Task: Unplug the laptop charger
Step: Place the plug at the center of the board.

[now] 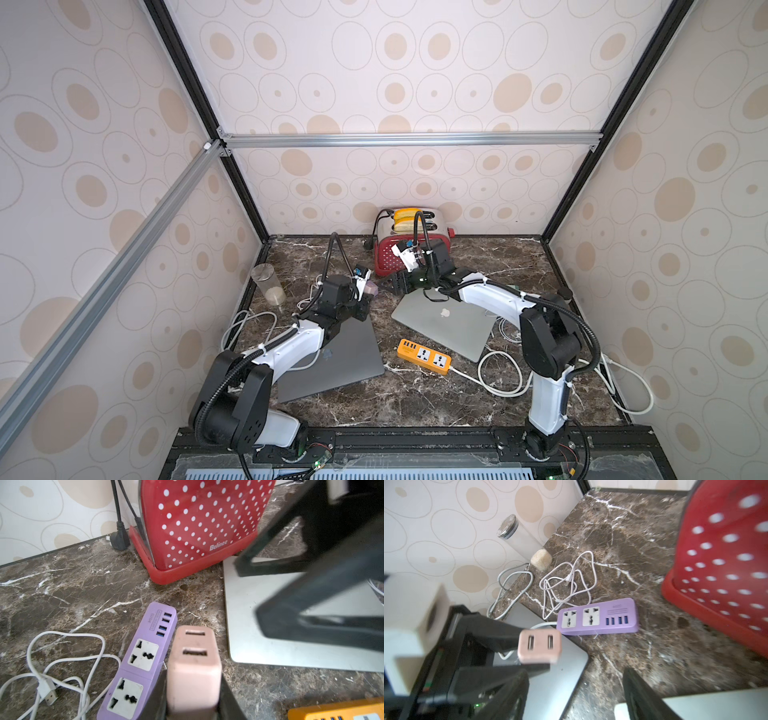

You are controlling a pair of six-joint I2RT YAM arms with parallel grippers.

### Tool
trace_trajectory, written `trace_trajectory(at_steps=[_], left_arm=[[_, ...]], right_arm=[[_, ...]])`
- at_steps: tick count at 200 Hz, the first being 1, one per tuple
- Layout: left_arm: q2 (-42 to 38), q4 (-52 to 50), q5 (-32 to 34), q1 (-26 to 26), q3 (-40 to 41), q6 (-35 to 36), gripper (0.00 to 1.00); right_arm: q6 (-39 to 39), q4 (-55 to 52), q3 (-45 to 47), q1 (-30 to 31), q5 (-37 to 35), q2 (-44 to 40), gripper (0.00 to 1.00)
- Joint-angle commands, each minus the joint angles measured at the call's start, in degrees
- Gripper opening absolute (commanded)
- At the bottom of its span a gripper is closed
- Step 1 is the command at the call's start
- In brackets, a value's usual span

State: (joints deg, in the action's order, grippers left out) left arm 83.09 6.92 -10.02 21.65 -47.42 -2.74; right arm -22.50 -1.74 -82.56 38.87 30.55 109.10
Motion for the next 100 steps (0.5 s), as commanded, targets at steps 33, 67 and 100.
trace_trajectory(at_steps=[33, 67, 100], left_arm=[[15.06, -7.17, -8.11, -10.21, -17.73, -18.97, 0.09], [26.36, -6.92, -14.23, -13.58, -26.29, -28.42, 0.09], [34.59, -8.82, -11.38, -14.24, -32.68, -29.35, 0.09]], right_arm=[[10.8, 3.25, 16.43, 0.38, -6.16, -13.54, 0.83], [13.54, 5.77, 25.4, 0.48, -8.43, -18.77, 1.0], [14.78, 8.13, 31.13, 0.59, -9.39, -22.24, 1.0]])
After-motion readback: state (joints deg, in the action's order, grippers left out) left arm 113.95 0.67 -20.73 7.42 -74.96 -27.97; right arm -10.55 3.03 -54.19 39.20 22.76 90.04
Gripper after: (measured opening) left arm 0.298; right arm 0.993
